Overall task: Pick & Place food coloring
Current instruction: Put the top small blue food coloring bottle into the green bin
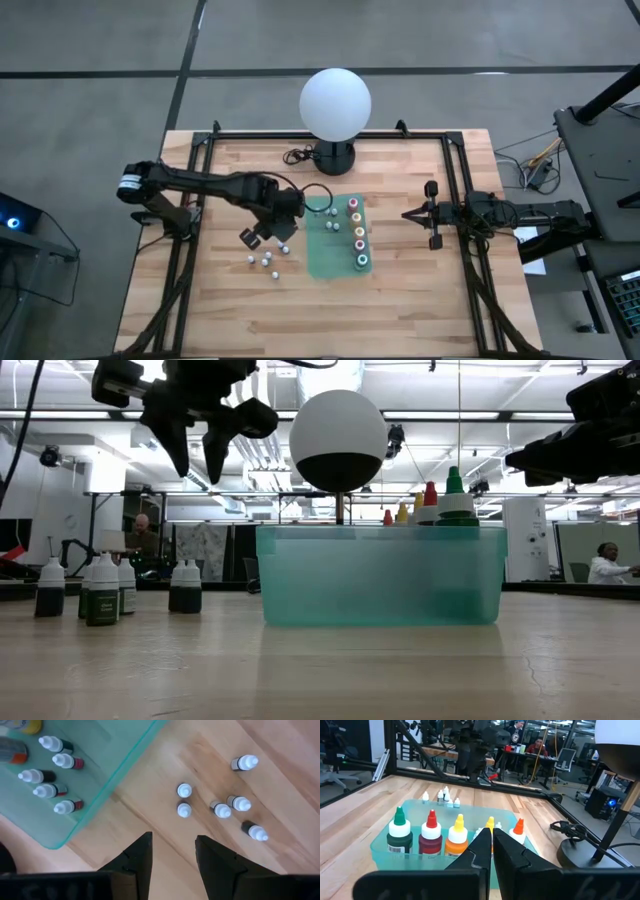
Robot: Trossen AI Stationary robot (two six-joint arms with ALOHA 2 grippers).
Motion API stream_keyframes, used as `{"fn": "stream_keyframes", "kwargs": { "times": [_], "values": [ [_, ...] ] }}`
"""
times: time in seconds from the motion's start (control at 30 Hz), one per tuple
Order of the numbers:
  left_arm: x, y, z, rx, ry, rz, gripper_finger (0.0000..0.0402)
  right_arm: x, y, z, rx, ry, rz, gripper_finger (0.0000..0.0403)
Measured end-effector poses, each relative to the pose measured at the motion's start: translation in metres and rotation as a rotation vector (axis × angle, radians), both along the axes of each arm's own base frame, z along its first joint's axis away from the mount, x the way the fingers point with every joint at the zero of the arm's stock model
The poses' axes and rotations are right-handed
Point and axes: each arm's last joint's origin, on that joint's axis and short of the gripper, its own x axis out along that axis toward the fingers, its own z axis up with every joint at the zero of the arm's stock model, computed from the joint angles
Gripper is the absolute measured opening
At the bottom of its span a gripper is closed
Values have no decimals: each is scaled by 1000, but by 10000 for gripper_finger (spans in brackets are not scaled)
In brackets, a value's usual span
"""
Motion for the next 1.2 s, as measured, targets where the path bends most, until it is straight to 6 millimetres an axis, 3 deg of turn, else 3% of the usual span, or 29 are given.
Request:
{"fn": "stream_keyframes", "kwargs": {
  "times": [0.4, 1.2],
  "values": [
    [-2, -14, -23, 4, -5, -41, 122, 0, 0, 0, -1, 0, 0, 9],
    [-8, -14, -69, -10, -3, 10, 122, 0, 0, 0, 1, 0, 0, 9]
  ]
}}
